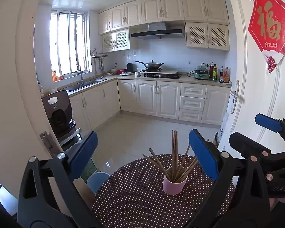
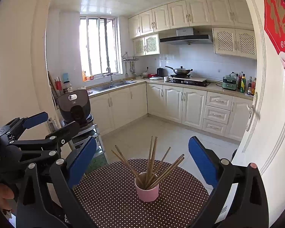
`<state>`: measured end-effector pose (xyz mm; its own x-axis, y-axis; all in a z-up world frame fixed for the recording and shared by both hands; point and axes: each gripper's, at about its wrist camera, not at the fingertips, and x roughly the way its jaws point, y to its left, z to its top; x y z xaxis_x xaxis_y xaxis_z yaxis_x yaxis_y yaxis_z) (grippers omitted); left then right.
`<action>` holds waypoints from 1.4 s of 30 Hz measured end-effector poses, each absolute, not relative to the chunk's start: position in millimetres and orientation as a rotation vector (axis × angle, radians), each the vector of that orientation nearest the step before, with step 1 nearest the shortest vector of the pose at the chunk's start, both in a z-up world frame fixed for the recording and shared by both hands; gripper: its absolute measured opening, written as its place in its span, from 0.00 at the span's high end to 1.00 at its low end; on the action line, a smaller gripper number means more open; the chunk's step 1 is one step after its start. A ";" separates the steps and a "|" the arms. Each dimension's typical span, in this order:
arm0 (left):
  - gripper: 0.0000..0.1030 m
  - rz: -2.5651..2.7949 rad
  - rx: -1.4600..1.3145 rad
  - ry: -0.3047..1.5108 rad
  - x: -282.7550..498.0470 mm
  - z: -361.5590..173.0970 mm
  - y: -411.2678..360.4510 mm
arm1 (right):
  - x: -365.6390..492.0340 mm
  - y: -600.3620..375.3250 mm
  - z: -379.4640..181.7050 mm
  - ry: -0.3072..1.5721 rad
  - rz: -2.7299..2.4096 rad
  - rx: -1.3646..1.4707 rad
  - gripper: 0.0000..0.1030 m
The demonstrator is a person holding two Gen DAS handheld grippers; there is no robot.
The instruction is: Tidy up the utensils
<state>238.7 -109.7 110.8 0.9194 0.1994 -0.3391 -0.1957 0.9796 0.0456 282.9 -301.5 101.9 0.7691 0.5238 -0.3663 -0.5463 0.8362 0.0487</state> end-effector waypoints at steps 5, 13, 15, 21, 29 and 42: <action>0.08 0.202 0.011 0.344 238.1 111.7 -110.1 | 282.0 -301.8 103.0 0.376 0.580 -0.061 0.09; 0.08 0.202 0.010 0.338 237.2 112.1 -110.9 | 282.1 -301.9 103.5 0.376 0.581 -0.066 0.09; 0.08 0.203 0.008 0.336 237.3 112.4 -111.0 | 282.5 -302.0 104.3 0.377 0.582 -0.067 0.09; 0.08 0.202 0.008 0.337 238.1 112.7 -110.7 | 283.9 -301.9 104.8 0.376 0.582 -0.069 0.09; 0.08 0.201 0.008 0.333 239.5 113.6 -109.7 | 283.9 -300.7 104.4 0.377 0.579 -0.072 0.08; 0.08 0.198 0.007 0.335 242.1 114.8 -109.6 | 286.1 -300.4 104.3 0.381 0.577 -0.070 0.08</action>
